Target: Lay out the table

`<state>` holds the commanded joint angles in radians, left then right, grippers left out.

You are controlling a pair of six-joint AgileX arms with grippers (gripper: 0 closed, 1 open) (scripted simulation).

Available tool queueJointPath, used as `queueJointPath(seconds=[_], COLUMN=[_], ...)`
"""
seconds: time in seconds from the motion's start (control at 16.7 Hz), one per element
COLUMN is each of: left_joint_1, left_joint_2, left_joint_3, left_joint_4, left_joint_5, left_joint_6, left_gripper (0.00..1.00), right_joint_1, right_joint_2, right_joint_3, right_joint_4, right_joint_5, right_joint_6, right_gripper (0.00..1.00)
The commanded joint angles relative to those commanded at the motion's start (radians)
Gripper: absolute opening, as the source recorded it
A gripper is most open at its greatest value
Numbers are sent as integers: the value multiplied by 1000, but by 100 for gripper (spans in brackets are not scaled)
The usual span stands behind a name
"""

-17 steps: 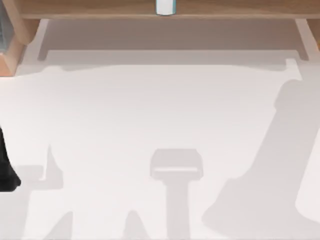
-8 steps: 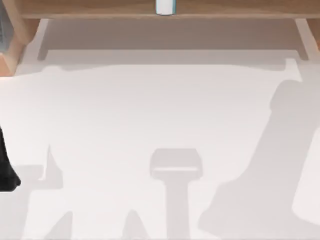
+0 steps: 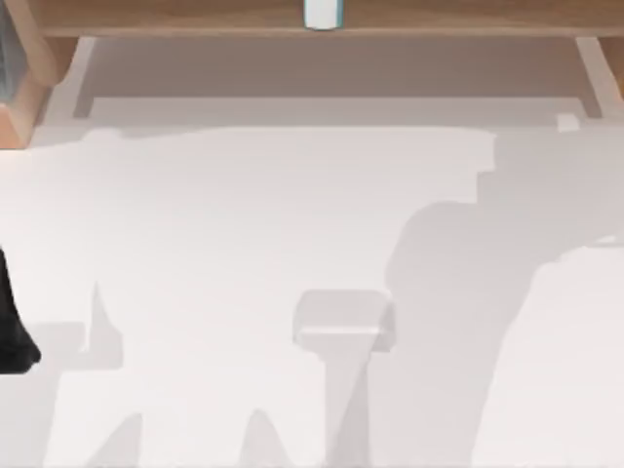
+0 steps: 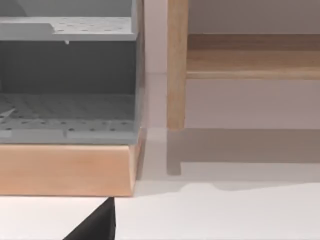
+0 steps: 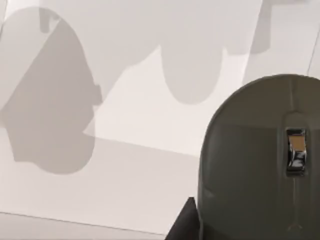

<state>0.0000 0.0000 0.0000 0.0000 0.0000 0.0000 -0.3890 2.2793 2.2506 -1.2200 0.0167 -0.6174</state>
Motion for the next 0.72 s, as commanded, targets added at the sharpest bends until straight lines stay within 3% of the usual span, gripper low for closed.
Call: queueJointPath(seconds=[0.72], left_joint_1=[0], left_joint_2=[0], left_joint_3=[0], left_joint_4=[0], left_joint_5=[0], left_joint_6=[0], left_gripper=[100], right_joint_1=[-116], right_joint_2=[-587], right_joint_3=[-780], right_joint_4=[172], right_joint_5=[73], right_joint_6=[27], right_gripper=[0])
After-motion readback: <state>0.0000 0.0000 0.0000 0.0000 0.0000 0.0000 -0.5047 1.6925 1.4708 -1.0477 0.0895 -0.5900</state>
